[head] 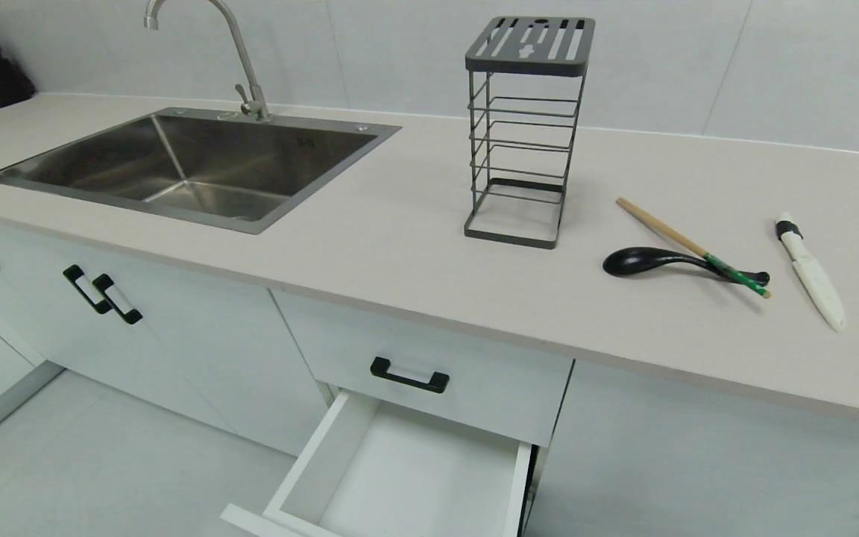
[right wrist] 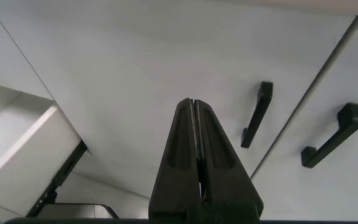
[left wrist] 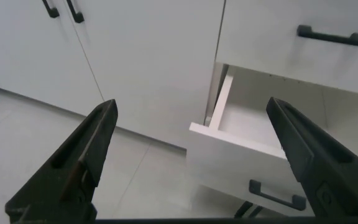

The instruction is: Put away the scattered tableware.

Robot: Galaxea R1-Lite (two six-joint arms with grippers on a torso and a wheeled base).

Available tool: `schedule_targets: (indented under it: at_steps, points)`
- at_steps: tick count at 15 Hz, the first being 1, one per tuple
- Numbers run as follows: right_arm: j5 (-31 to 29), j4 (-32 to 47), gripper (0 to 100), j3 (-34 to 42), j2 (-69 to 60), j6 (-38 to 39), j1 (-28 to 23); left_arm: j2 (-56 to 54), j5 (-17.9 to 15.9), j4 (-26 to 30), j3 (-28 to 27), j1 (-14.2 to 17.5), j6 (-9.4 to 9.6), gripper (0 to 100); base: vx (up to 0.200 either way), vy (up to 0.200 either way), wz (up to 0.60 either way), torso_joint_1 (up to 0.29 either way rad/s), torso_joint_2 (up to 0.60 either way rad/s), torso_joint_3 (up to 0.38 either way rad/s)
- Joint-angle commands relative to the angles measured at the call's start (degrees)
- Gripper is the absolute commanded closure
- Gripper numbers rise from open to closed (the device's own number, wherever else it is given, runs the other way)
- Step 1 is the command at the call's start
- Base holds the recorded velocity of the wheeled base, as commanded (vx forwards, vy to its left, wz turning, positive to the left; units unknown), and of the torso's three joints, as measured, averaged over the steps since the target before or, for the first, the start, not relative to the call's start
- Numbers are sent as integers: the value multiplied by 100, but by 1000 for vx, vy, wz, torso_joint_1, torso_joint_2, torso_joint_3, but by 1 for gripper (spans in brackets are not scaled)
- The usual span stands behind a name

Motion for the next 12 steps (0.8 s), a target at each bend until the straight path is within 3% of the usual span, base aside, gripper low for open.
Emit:
schedule_targets:
  at_steps: [1,3,6,12]
  points:
    - [4,-2,100,0,5,-6,1,7,2,-4,0,2,-1,0,0,0,0,51,-466,-217]
    - [4,-2,100,0,5,2,1,7,2,-4,0,2,-1,0,0,0,0,149,-500,-217]
    - [4,-2,100,0,5,2,1,7,2,4,0,2,-1,0,0,0,0,400,-478,-230]
    - [4,-2,100,0,5,2,1,7,2,-4,0,2,-1,0,0,0,0,293,-512,-248]
